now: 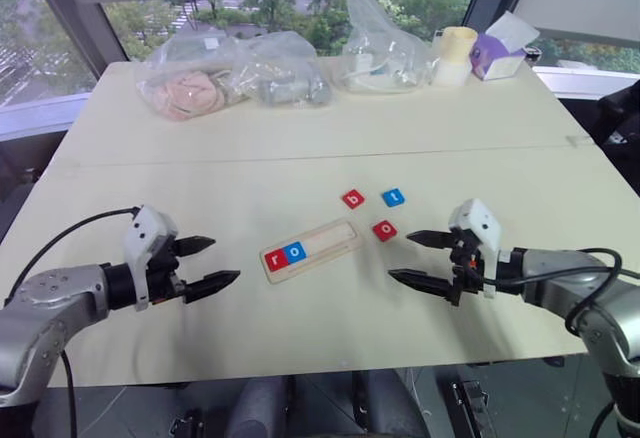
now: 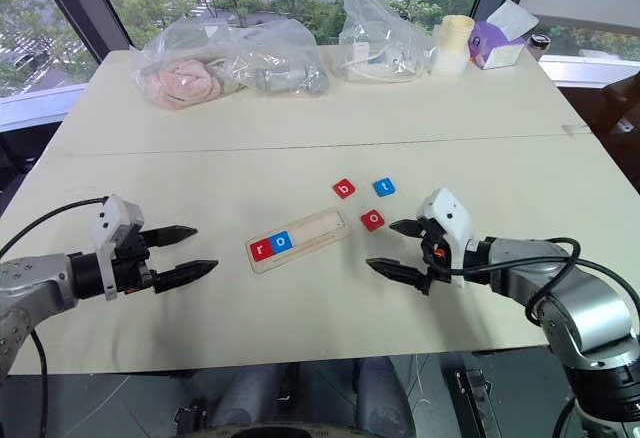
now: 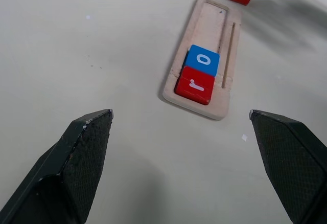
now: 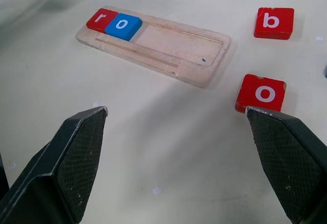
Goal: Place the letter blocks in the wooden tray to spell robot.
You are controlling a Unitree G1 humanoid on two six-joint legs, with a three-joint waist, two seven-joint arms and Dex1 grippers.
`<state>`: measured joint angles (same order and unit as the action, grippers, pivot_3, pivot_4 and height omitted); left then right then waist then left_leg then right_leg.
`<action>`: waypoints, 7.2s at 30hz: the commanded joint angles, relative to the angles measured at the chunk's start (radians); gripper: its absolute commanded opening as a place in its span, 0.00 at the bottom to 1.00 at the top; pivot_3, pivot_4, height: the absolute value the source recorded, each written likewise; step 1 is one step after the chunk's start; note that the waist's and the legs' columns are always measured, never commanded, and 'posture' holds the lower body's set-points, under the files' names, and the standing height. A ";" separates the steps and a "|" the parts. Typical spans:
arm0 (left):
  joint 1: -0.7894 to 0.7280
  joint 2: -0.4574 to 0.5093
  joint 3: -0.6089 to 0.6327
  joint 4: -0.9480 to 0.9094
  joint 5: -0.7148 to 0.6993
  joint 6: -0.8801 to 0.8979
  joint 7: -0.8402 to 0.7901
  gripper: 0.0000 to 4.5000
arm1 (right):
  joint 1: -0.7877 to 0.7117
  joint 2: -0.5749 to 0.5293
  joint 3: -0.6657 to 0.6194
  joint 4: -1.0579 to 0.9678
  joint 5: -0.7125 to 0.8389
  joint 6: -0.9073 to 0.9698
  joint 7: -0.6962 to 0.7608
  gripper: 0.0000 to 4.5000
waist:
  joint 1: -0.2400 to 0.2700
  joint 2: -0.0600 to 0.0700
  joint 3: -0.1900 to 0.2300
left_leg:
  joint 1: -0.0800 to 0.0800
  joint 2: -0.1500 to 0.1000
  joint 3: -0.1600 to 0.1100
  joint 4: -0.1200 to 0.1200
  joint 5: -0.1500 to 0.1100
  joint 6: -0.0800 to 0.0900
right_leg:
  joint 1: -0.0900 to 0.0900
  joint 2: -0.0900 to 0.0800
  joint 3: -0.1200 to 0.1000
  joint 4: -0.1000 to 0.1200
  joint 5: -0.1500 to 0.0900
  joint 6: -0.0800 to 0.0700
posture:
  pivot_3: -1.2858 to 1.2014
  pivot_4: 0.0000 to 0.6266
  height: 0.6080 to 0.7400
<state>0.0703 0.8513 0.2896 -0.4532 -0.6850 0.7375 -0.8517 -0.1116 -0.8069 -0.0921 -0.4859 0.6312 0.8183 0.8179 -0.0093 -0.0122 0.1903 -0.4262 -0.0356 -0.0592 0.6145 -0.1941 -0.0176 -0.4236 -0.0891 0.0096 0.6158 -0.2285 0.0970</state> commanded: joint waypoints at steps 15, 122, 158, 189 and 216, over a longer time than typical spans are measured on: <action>-0.049 0.034 0.037 0.025 -0.001 -0.009 -0.015 1.00 | -0.024 -0.007 -0.017 -0.009 0.003 -0.018 -0.010 0.99 | 0.000 0.000 0.000 | 0.000 0.000 0.000 0.000 0.000 0.000 | 0.000 0.000 0.000 0.000 0.000 0.000 | 0.52 0.24 1.00; -0.680 -0.113 -0.364 0.839 0.443 -0.603 -0.483 0.99 | -0.544 0.391 0.214 0.502 -0.315 -0.021 -0.386 1.00 | -0.009 0.000 -0.002 | 0.000 0.000 0.000 0.007 0.000 0.002 | -0.001 0.006 -0.002 0.011 0.004 0.007 | 0.52 0.24 1.00; -0.388 -0.100 -0.296 0.031 0.142 -0.090 -0.140 1.00 | -0.341 0.578 -0.052 -0.061 -0.448 0.454 -0.678 0.26 | -0.003 0.000 -0.001 | 0.001 0.000 -0.001 0.005 0.000 0.002 | -0.003 0.007 0.002 0.013 0.001 0.003 | 0.52 0.24 1.00; -0.437 -0.094 -0.332 0.164 0.179 -0.162 -0.234 1.00 | -0.104 0.654 -0.166 -0.382 -0.384 0.639 -0.633 0.99 | -0.008 0.002 -0.001 | 0.000 0.000 0.000 0.001 0.000 0.001 | -0.004 0.005 0.002 0.008 0.000 0.001 | 0.52 0.24 1.00; -0.316 0.082 -0.288 -0.039 0.111 -0.064 -0.282 1.00 | -0.032 0.046 0.016 0.596 -0.414 -0.691 0.256 0.94 | -0.003 0.000 0.000 | 0.001 0.002 0.002 0.001 -0.001 0.003 | 0.001 0.007 0.001 0.000 0.001 0.001 | 0.52 0.24 1.00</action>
<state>-0.2441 0.9180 -0.0323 -0.4660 -0.5624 0.6735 -1.1412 -0.1352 -0.7637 -0.0807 0.0910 0.2190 0.1521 1.0685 -0.0121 -0.0121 0.1900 -0.4251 -0.0339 -0.0572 0.6153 -0.1952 -0.0147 -0.4226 -0.0823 0.0103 0.6158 -0.2274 0.0982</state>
